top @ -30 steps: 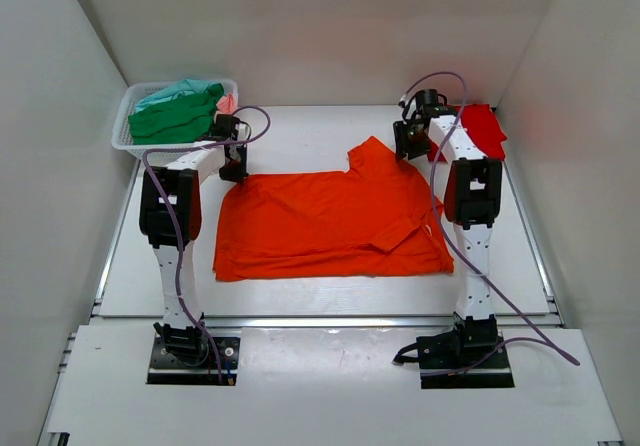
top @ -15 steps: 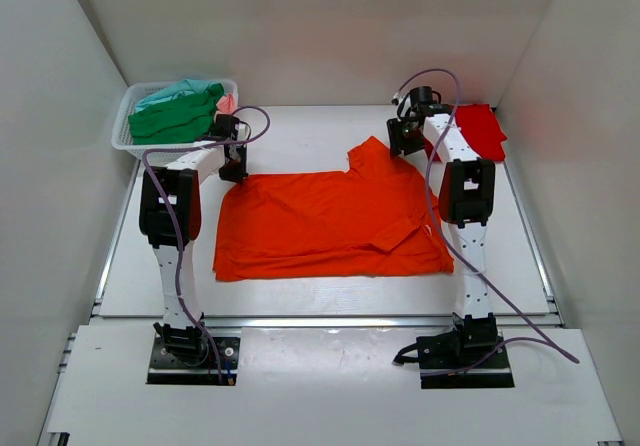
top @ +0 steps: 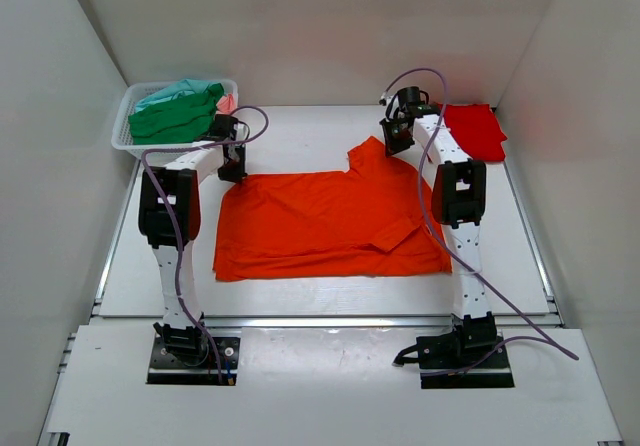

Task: Fold and stack the t-shirts
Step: Grap the side of the flattened tshirt furthest away from the robot with both arms, then fold the other side of the tshirt into a rectangle

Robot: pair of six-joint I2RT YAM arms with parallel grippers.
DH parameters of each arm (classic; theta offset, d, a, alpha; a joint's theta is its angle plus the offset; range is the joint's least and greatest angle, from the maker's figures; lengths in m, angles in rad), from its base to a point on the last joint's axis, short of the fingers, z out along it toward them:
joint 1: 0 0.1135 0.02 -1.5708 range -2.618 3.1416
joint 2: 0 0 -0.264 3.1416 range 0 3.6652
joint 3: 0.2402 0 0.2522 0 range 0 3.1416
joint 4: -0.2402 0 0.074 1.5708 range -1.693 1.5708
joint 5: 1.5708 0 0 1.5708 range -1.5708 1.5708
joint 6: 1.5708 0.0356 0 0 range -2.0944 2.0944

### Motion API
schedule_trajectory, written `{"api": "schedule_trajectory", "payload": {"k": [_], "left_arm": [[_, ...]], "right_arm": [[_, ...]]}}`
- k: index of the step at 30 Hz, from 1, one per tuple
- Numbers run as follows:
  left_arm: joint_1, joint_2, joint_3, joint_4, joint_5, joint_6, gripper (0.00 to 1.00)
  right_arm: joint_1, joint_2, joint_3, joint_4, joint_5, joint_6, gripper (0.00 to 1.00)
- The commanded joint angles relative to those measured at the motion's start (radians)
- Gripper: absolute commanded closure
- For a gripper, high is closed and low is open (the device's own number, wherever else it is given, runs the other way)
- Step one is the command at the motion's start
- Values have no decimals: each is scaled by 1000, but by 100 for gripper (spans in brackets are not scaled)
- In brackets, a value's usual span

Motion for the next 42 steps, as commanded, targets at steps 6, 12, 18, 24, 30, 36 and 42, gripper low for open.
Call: {"api": "schedule_trajectory", "payload": {"k": [6,12,18,24,30,36,42], "left_arm": [[23,-77,62,-24,35,-15,100],[45,-136,60,-54,80,-24,100],[36,-230,-55,-55,107,-13,100],[34,-348,-199,-58,132,-6,100],[29,-486,-396,-77,129,8,100],[28,-609,-535,-117,118,5,100],[10,-744,-648,-132,110,0,100]], "right_arm": [[-24,-61,18,-17,12,20,100],[-53,-234,-72,-101,-57,49,100],[-57,-467,-371,-91,-72,69,100],[-20,-727,-654,-48,-55,87,100],[-7,-960,-975,7,-35,113,100],[-37,-1165,-1178,12,-40,138,100],[-104,-1359,-1356,9,-61,139,100]]}}
